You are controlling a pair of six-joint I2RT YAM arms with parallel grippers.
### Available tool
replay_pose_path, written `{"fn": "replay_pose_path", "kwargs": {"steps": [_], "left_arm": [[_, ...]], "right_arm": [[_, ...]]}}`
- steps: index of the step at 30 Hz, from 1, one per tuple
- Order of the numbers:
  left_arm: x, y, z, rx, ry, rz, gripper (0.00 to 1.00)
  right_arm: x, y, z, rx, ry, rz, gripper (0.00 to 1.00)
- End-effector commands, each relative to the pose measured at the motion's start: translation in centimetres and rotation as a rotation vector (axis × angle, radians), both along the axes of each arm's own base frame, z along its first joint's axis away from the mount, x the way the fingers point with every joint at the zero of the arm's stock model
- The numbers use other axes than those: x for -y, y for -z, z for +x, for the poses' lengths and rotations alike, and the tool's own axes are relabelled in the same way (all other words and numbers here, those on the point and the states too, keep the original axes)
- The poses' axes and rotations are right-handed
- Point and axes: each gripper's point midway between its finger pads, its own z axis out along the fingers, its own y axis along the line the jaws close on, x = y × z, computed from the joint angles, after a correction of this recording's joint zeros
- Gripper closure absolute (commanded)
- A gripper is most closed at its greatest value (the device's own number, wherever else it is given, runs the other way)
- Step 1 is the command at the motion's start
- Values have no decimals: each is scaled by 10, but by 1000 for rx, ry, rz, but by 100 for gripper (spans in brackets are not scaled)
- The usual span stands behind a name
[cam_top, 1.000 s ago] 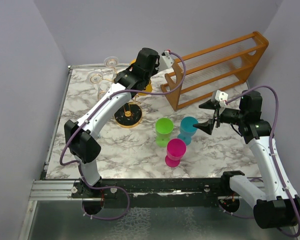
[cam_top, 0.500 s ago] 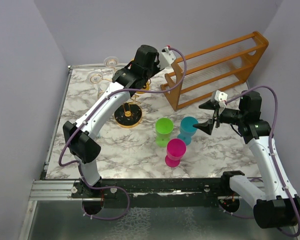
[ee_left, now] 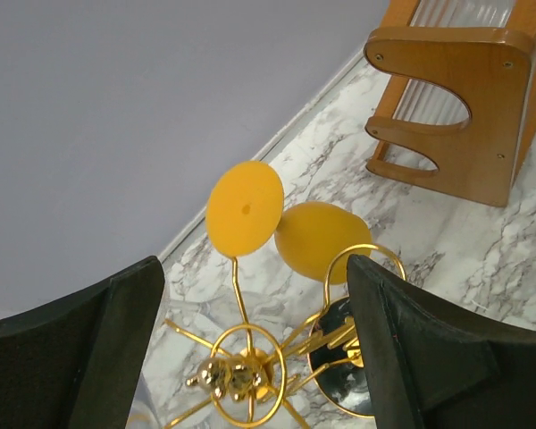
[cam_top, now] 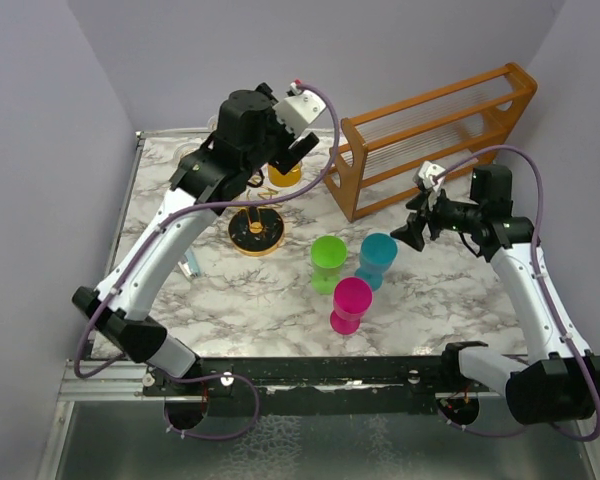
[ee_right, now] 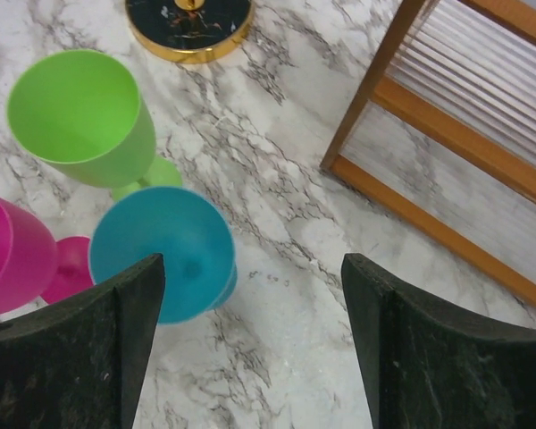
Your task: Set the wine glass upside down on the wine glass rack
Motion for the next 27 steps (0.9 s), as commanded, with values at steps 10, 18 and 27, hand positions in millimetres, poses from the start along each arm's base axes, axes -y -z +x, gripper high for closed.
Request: {"fn": "replay_pose_path", "kwargs": {"steps": [10,18,27], "left_arm": [[-53,-25,-37,96,-42,-78,1],[-69,-26,-48,110,-77,-61,1],[-73,-18,-48,97,-99,-61,1]], "right_arm": [[-9,31,9,-150,56,-216,30],[-16,54,12,-217,61,-329,51],[-24,65,10,-243,30,-380,81]]}}
